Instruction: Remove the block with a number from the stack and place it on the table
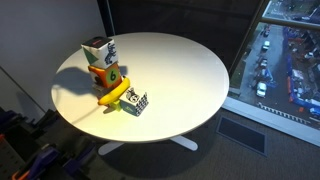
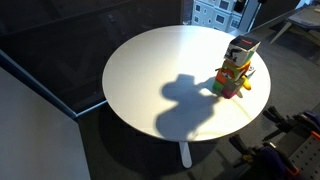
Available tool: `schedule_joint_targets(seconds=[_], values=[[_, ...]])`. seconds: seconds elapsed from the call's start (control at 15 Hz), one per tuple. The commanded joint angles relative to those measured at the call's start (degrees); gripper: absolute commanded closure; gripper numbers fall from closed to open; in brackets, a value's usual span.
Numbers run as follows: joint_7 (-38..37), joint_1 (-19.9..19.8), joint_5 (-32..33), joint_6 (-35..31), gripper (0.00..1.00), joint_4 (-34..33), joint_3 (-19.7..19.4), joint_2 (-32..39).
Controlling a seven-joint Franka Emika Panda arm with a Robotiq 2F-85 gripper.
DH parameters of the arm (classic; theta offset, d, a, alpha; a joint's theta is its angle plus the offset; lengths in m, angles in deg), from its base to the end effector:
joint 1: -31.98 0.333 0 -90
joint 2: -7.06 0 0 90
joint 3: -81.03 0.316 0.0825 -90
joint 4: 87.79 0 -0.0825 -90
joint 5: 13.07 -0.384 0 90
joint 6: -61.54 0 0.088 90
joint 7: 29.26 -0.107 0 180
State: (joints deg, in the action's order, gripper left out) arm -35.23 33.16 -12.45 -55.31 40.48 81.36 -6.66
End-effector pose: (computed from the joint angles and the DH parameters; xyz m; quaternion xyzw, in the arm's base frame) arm 0.4808 0.0122 0.4717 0.9991 -0.0366 0.0204 0.0042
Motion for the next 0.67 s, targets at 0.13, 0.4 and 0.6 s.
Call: schedule_joint_targets(seconds=[0.13, 0.4, 0.6], values=[[6.4, -1.6, 0.4, -0.9, 0.0, 1.5, -2.0, 0.6], [9.4, -2.5, 1.0, -1.3, 0.0, 2.1, -2.8, 1.3], [8.1, -2.5, 0.2, -0.2, 0.0, 1.7, -2.6, 1.7]])
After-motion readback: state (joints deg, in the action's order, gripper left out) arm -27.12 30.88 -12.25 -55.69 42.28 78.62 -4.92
